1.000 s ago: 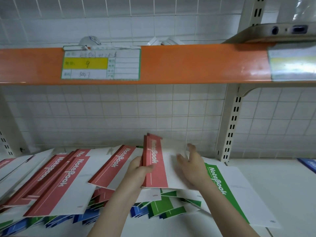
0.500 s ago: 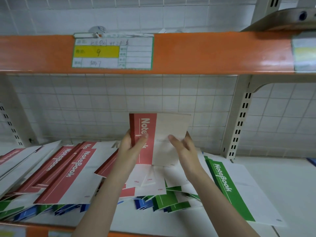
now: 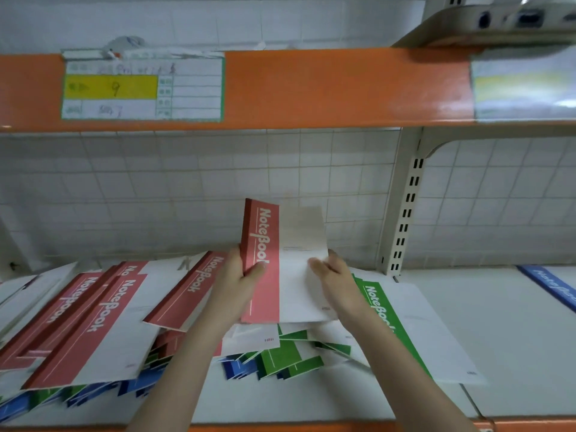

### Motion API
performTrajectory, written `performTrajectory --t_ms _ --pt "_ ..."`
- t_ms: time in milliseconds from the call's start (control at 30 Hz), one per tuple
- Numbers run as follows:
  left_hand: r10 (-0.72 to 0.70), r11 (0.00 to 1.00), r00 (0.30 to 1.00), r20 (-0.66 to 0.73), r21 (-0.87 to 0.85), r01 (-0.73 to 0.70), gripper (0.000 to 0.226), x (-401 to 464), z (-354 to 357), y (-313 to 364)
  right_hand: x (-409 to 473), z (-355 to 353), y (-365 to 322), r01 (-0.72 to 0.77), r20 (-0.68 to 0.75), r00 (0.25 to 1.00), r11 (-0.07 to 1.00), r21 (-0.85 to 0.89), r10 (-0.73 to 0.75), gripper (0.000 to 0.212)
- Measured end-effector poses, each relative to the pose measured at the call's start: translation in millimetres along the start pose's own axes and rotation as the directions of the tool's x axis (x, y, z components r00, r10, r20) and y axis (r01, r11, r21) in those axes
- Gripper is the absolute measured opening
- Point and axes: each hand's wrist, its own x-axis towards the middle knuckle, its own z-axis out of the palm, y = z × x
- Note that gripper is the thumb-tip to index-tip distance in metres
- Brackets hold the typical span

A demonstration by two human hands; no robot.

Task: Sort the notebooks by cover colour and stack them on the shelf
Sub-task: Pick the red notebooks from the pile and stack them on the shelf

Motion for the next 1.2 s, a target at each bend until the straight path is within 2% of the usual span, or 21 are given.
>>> performTrajectory --t_ms 167,300,467,733,867,1067,1200 --pt "-0.208 0.970 0.973 0.103 -0.109 0.219 0.018 3.7 41.5 10.5 -6.3 -38.6 8.1 -0.196 -0.087 0.977 0.981 0.011 0.196 0.008" --pt "-0.215 0.966 0.963 0.164 -0.112 0.235 0.019 5.1 82.8 18.0 -17.5 -80.1 15.6 -0.245 -0.154 0.956 0.968 0.046 0.249 0.009" --pt "-0.258 0.937 0.910 0.323 -0.146 0.318 0.014 -0.6 147.9 40.2 -37.7 -141.9 25.0 -0.303 -0.283 0.907 0.950 0.069 0.310 0.014" --pt "-0.197 0.948 0.829 0.523 -0.114 0.297 0.013 -26.3 267.9 81.0 -88.0 -253.8 44.3 -0.374 -0.497 0.784 0.922 0.100 0.372 0.011" --pt "-0.174 0.950 0.764 0.621 -0.100 0.297 0.024 -44.5 328.5 106.6 -115.1 -312.3 55.8 -0.384 -0.588 0.712 0.914 0.133 0.384 0.015" --pt "-0.100 0.957 0.659 0.745 -0.109 0.269 0.019 -77.7 426.9 147.3 -161.5 -404.9 72.0 -0.364 -0.693 0.588 0.902 0.234 0.417 0.022" --pt "-0.076 0.956 0.594 0.801 -0.110 0.271 0.017 -104.9 497.4 175.8 -190.9 -470.1 87.3 -0.329 -0.785 0.487 0.913 0.240 0.382 0.012"
